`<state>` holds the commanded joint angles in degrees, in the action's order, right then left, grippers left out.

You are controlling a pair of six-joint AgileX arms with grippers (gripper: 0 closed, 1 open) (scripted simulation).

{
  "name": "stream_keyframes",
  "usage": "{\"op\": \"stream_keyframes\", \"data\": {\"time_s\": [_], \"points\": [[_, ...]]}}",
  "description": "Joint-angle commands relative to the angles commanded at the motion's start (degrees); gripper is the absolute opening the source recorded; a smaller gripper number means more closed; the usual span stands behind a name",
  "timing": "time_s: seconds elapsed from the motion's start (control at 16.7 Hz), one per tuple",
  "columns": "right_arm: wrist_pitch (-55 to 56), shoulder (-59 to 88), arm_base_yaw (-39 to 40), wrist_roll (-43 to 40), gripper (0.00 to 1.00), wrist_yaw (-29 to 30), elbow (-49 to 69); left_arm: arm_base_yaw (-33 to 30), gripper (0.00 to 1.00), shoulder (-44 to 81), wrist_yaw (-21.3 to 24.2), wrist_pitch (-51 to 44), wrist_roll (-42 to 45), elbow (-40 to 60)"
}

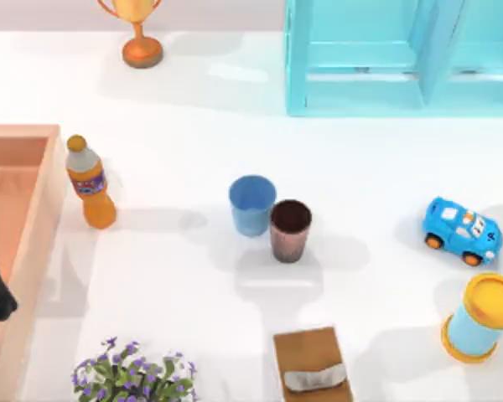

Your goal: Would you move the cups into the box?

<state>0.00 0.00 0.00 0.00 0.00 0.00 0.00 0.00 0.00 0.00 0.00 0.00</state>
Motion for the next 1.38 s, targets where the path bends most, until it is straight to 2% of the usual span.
{"op": "stream_keyframes", "data": {"time_s": [0.3,0.6,0.9,1.38], "points": [[0.0,0.0,0.0,0.0,1.00,0.0,0.0,-0.6,1.00,2.7,-0.1,-2.0,-0.8,3.1],[0.0,0.0,0.0,0.0,1.00,0.0,0.0,-3.9,1.00,17.0,-0.4,-12.4,-4.9,19.2],[0.0,0.0,0.0,0.0,1.00,0.0,0.0,-9.4,1.00,40.4,-0.7,-28.8,-11.3,45.0],[0.0,0.0,0.0,0.0,1.00,0.0,0.0,-21.0,1.00,87.9,-0.6,-60.2,-22.8,95.9]]}}
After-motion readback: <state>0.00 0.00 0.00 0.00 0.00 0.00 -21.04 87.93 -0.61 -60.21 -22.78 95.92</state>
